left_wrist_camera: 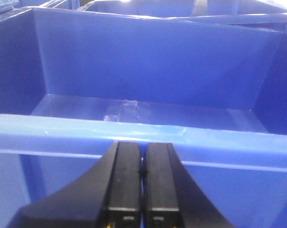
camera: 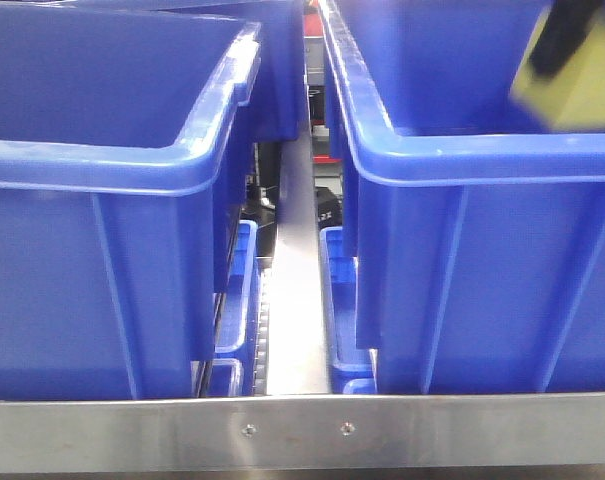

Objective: Place yellow foam block on left shelf second layer
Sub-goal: 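Open the right gripper to release the cube into the bin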

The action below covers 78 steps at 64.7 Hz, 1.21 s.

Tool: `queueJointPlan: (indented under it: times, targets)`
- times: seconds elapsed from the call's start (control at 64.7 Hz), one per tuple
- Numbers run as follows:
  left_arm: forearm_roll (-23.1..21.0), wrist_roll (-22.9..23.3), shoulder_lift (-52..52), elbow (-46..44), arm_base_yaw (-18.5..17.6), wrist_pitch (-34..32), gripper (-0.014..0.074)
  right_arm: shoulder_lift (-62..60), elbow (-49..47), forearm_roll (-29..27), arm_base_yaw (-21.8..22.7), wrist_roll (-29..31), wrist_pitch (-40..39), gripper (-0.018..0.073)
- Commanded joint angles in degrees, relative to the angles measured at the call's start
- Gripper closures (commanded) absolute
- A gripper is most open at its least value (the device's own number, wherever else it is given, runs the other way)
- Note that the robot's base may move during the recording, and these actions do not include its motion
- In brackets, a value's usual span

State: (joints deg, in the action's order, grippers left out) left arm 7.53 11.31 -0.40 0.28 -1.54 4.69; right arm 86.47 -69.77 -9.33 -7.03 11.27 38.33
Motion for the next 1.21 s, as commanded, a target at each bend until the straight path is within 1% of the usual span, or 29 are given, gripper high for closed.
queueJointPlan:
  times: [0.0,0.309,0.541,0.618,0.726,0.788,0.865,1.19]
  targets:
    - [-0.13,0.22,0.46,1.48,-0.14,-5.04,0.0460,1.65,-2.37,-0.43,0.03,0.61,-4.32,0.0272]
    - [-0.13,0.22,0.46,1.48,-0.14,-5.04,0.0460,9.55,-2.37,-0.43,0.03,0.61,-6.40,0.0272]
    - [-0.13,0.22,0.46,1.48,-0.14,-5.04,0.0460,10.66,-2.37,-0.43,0.03,0.61,-6.40,0.0262]
    - [-0.13,0.22,0.46,1.48,-0.14,-5.04,0.0460,10.66,-2.37,-0.43,0.03,0.61,-6.07,0.0186]
    - [-0.13,0.22,0.46,1.48,-0.14,-5.04,0.0460,10.59,-2.37,-0.43,0.03,0.61,-5.98,0.0006]
    - [-0.13,0.22,0.46,1.48,-0.14,-5.04,0.0460,10.33,-2.37,-0.43,0.03,0.61,-5.55,-0.0079]
    - [-0.13,0.22,0.46,1.48,-0.14,-5.04,0.0460,9.89,-2.48,-0.43,0.03,0.61,-4.88,-0.0064]
    - [-0.13,0.22,0.46,1.48,-0.14,-5.04,0.0460,3.14,-3.02,-0.43,0.08,0.61,-4.21,-0.0065]
